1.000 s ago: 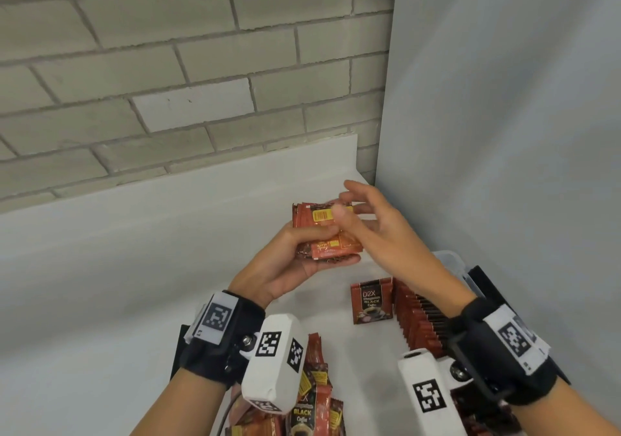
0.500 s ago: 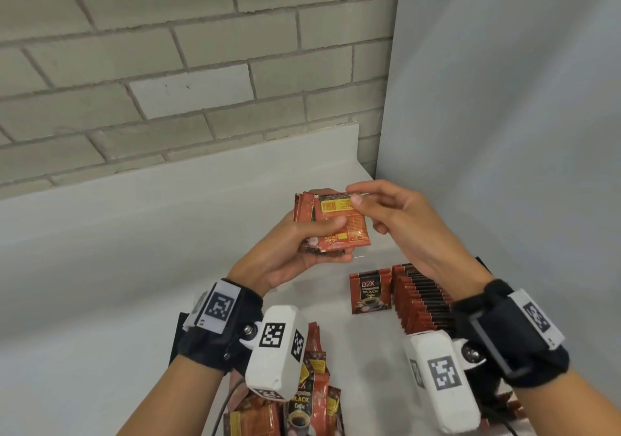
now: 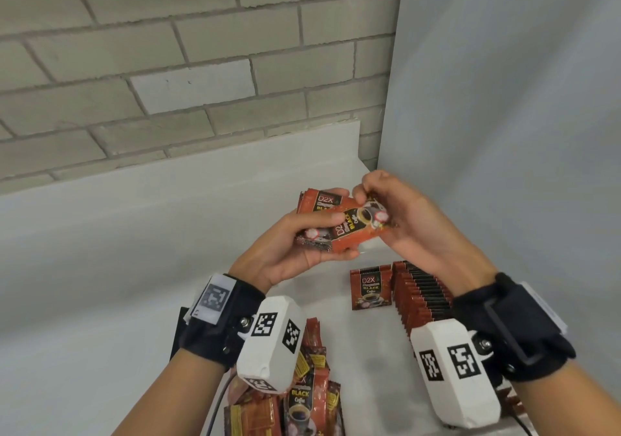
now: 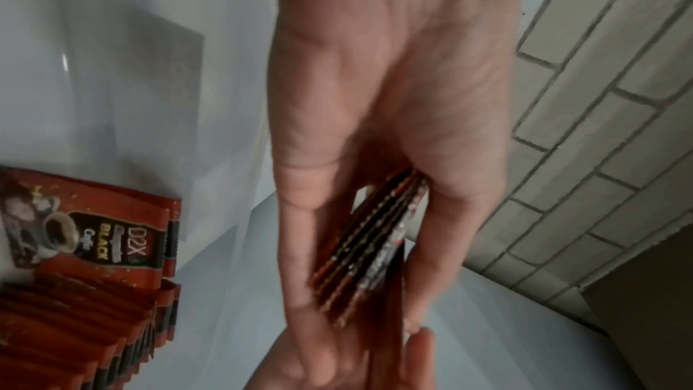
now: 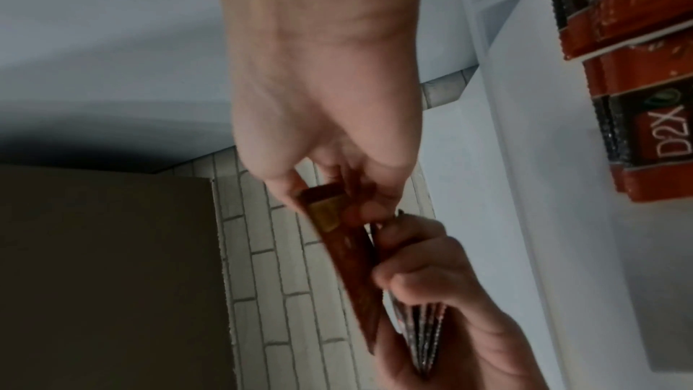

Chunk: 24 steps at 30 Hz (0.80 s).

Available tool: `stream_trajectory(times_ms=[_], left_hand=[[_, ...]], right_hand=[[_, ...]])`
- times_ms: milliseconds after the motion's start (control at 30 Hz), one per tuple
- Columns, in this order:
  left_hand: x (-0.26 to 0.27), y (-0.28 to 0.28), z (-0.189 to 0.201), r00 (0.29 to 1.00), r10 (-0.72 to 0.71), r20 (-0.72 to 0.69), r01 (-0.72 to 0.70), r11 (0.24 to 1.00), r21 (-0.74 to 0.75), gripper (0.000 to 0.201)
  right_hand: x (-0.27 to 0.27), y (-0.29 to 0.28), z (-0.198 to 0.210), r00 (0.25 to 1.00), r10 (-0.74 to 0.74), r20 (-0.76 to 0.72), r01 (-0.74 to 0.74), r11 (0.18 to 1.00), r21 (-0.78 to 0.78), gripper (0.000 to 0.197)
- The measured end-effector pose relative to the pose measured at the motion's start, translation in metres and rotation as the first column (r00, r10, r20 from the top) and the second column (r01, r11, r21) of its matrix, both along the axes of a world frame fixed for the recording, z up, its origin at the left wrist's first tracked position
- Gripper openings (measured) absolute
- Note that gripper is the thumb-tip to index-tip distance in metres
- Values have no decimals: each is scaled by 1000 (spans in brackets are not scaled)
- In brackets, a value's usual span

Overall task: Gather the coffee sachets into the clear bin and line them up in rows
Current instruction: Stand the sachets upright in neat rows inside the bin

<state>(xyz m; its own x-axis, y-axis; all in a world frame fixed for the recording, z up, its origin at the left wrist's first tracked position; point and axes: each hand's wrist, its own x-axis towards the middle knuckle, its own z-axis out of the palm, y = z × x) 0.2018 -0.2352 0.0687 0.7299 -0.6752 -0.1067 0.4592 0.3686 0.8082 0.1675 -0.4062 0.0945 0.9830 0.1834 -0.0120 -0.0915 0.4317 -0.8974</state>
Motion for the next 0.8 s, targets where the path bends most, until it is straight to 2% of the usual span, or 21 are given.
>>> stream_trajectory(times_ms=[67,167,300,367,433,500,600,667,733,800], left_hand=[[1,0,0,998,51,29,-52,999,9,38],[2,1,-1,992,75,103,-81,995,60,42],[2,1,-1,979,110,171,-131,985,116,43],[3,0,-1,973,142,180,-166,978,123,42],[3,-2,-1,965,177,195,-202,973,115,41],[3,-3,-1,957,197,213,-221,971,92,43],[4,-5,-2,947,206,247,-228,971,65,50],[4,-5,-2,939,240,247,-261,964,56,58],[4,-4,-2,934,257,250,-279,959,55,59],[3,-2,-2,933,248,260,-278,957,86,57]], right_hand=[[0,-1,-2,999,-6,37,10,992,-125,4],[2,-5,-6,998,-47,44,57,962,-268,17],[2,-8,-6,991,-116,70,135,870,-473,13],[2,-9,-7,987,-137,84,161,849,-503,11],[3,-11,-8,983,-167,74,182,861,-475,12],[3,-11,-7,981,-189,43,190,896,-402,13],[3,-9,-4,984,-175,-20,164,952,-257,5],[2,-8,-3,986,-160,-45,146,964,-225,9],[1,-8,-1,988,-147,-44,126,943,-308,11],[1,-11,4,988,-151,17,138,848,-512,13]])
